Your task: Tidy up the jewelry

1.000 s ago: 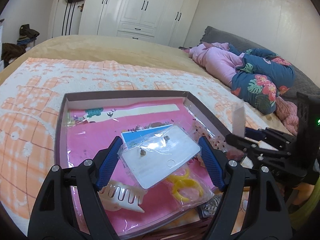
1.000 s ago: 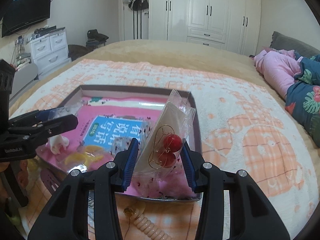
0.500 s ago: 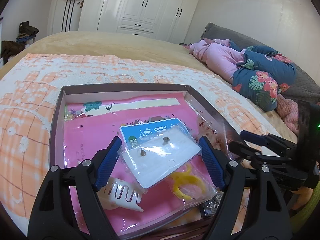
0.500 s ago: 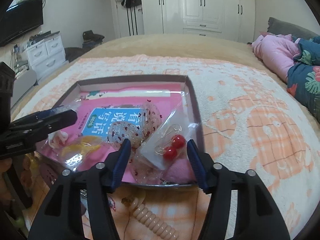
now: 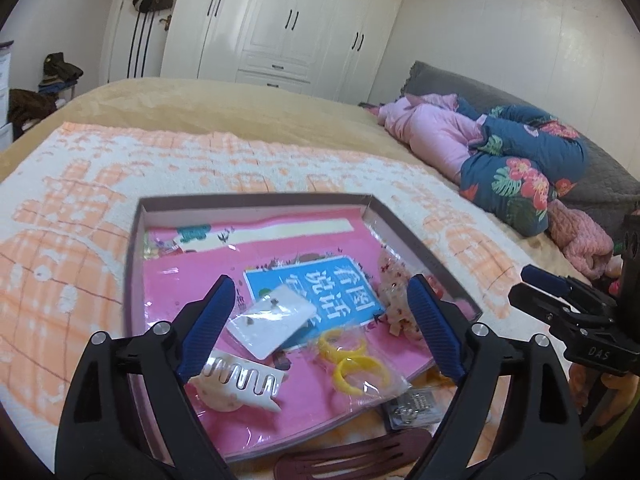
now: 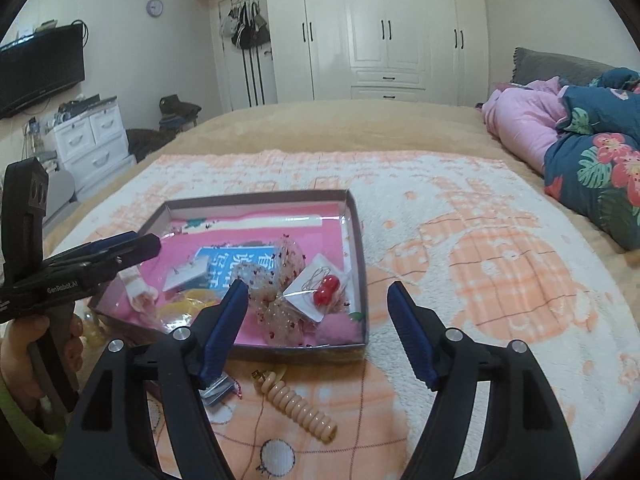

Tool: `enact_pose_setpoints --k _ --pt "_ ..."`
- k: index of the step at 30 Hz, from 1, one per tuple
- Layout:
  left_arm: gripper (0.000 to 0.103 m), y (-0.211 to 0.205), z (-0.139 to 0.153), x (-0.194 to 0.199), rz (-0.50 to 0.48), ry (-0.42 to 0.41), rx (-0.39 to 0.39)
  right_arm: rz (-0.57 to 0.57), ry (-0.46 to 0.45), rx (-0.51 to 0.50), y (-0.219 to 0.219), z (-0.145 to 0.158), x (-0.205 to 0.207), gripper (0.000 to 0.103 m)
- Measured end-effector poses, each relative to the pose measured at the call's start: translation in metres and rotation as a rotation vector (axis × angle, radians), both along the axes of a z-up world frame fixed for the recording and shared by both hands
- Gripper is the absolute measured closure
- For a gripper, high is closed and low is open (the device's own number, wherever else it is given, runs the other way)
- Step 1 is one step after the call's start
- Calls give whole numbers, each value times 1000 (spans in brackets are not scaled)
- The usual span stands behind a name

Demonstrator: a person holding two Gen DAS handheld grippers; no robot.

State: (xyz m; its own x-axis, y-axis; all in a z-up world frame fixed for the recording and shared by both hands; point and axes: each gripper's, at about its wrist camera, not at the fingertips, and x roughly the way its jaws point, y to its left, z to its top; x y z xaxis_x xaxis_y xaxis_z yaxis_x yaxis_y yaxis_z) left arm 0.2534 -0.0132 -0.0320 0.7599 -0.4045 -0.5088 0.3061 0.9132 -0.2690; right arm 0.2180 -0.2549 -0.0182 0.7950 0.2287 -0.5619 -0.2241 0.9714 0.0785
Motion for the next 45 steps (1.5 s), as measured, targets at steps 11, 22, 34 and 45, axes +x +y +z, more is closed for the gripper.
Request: enact_pose_setpoints --k 11,22,34,45 --pt "11 23 41 -38 82 -92 -38 -20 -60 17 -11 19 -24 25" --pt "11 33 60 -72 111 -130 -51 -1 -118 20 -12 40 -46 24" --pt "11 23 65 -104 102 -143 -36 32 -132 15 -11 45 -68 23" --pt "11 15 59 -119 91 -122 -8 55 -135 7 -14 44 -82 23"
